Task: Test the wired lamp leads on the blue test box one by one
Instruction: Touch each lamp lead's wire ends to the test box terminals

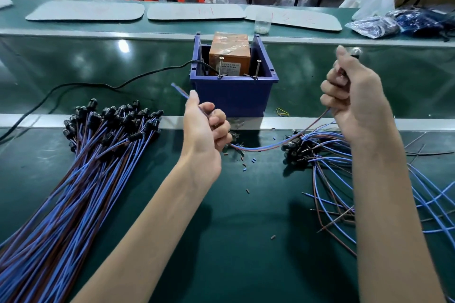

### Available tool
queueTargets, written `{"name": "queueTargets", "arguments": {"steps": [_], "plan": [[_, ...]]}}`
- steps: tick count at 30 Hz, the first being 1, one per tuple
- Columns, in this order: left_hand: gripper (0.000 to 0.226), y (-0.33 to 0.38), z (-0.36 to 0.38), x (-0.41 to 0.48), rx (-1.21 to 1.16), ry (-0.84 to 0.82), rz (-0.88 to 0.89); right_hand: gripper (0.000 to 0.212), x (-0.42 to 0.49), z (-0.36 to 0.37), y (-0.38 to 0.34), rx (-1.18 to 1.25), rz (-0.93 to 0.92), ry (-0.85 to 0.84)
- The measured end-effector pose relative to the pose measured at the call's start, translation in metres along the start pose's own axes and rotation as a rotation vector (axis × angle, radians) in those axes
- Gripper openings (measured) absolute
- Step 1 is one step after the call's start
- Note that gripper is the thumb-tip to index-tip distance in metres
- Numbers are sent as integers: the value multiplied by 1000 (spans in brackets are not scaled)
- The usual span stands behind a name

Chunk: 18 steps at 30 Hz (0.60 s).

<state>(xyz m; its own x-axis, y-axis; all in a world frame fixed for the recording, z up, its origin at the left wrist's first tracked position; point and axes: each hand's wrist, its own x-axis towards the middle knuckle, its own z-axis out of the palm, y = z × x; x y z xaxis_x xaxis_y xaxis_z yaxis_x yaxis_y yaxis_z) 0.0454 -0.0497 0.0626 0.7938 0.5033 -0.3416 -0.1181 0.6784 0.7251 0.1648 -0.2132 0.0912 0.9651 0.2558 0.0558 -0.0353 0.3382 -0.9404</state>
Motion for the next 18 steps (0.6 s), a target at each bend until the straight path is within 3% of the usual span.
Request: {"name": "queueTargets", "arguments": {"steps": [8, 14, 18], "plan": [[37, -5, 1, -1, 419, -192, 216, 61, -12, 20, 4, -222, -29, -133], [32, -4, -1, -8, 615, -320, 286, 18, -20, 37, 14, -362, -69, -240], [25, -4, 1, -11, 667, -378, 317, 9, -24, 47, 19, -337, -34, -300]]}}
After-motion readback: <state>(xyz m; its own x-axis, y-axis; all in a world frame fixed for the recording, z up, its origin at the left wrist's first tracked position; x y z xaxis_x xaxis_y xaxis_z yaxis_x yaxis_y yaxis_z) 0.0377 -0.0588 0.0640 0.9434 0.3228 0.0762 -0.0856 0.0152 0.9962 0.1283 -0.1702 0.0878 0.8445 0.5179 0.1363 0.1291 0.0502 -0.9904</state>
